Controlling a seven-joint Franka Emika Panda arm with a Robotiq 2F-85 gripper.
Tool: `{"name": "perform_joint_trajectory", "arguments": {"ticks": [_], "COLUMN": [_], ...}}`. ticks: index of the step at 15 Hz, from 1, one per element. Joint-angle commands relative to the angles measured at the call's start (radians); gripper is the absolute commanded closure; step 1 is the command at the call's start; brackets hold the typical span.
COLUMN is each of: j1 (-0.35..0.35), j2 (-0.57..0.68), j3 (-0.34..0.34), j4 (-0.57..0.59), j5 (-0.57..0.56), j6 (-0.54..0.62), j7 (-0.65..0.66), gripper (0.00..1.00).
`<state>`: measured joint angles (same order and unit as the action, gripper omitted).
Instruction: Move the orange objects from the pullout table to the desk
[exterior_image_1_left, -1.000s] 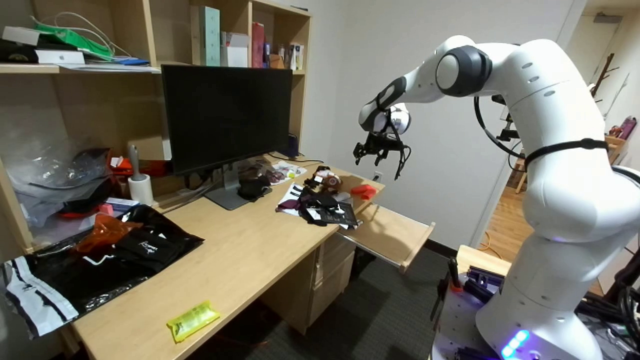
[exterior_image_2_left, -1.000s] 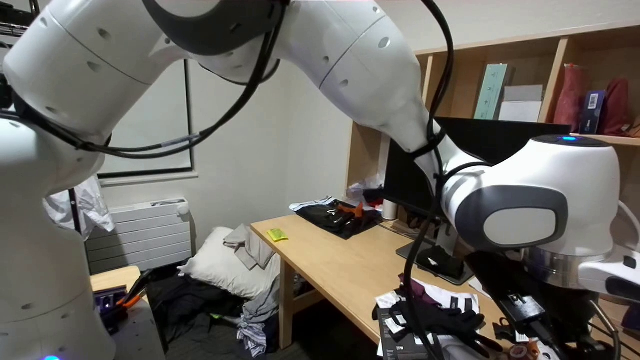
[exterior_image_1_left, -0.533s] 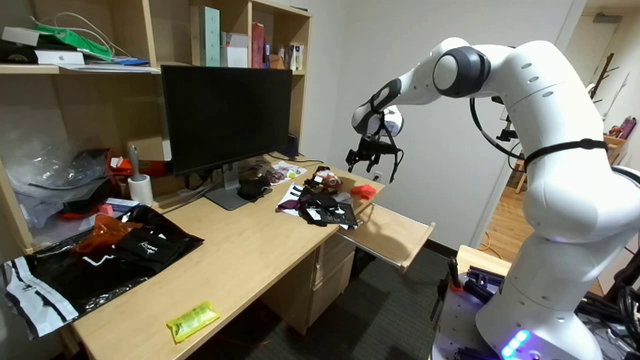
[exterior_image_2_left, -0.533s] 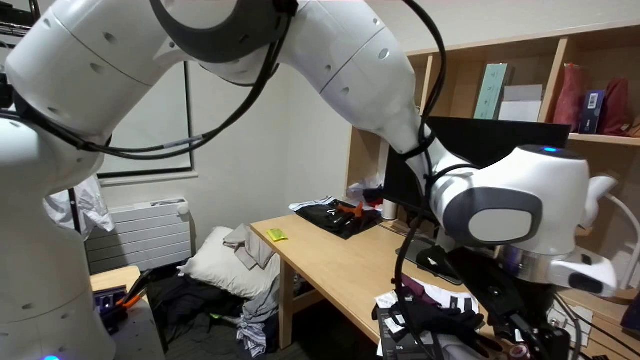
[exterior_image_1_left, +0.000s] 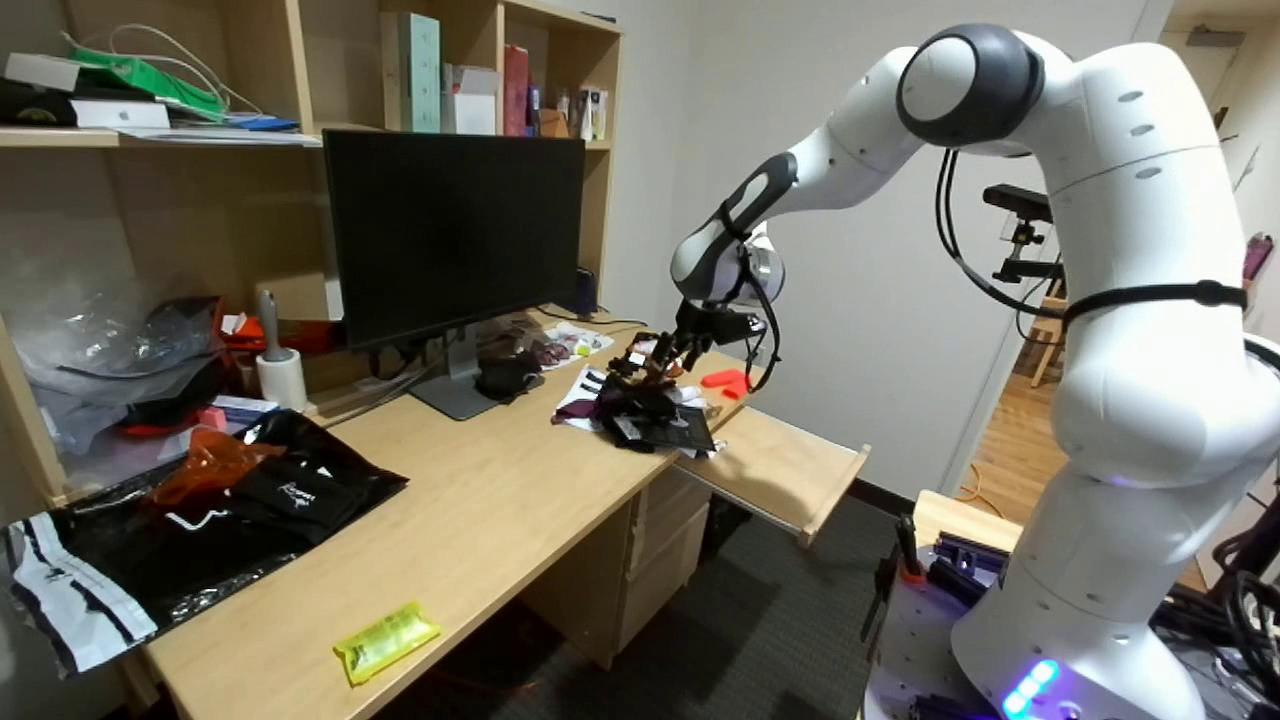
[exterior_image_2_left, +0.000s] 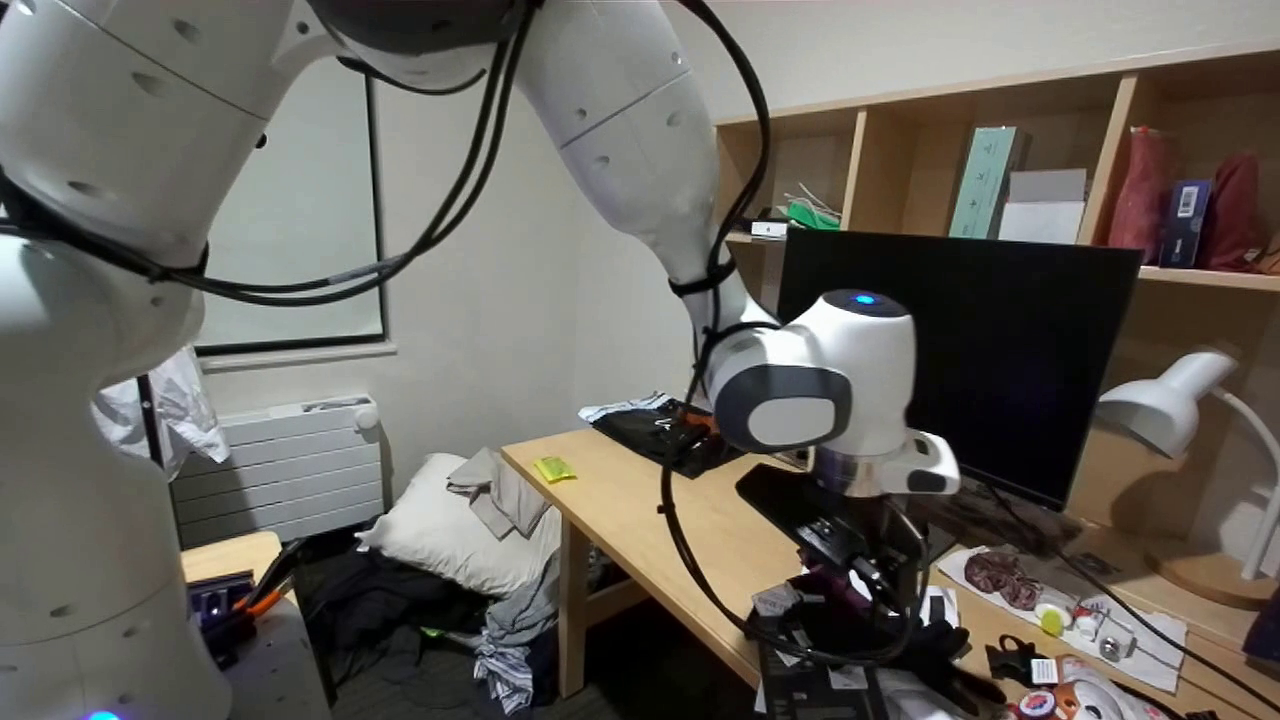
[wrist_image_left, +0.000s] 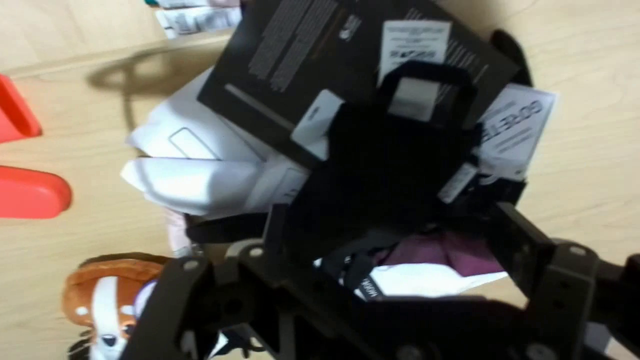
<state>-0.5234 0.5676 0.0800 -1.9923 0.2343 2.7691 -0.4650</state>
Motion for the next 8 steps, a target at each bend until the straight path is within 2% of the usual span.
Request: {"name": "perform_joint_trajectory", "arguments": {"ticks": [1, 4, 7, 8], "j1": [-0.052, -0.051, 0.025, 0.057], "j2": [-0.165, -0.3, -0.467, -0.524], "j3": [0.123, 0.193, 0.19, 0.187], "j4": [-0.254, -0.423, -0.558, -0.598], "j5": [0.032, 0.039, 0.038, 0.069], "j6": [0.095, 0.088, 0.023, 0.016], "j7": [-0.18, -0.281, -0.351, -0.371], "gripper": [0.0, 0.0, 0.0, 0.0]}}
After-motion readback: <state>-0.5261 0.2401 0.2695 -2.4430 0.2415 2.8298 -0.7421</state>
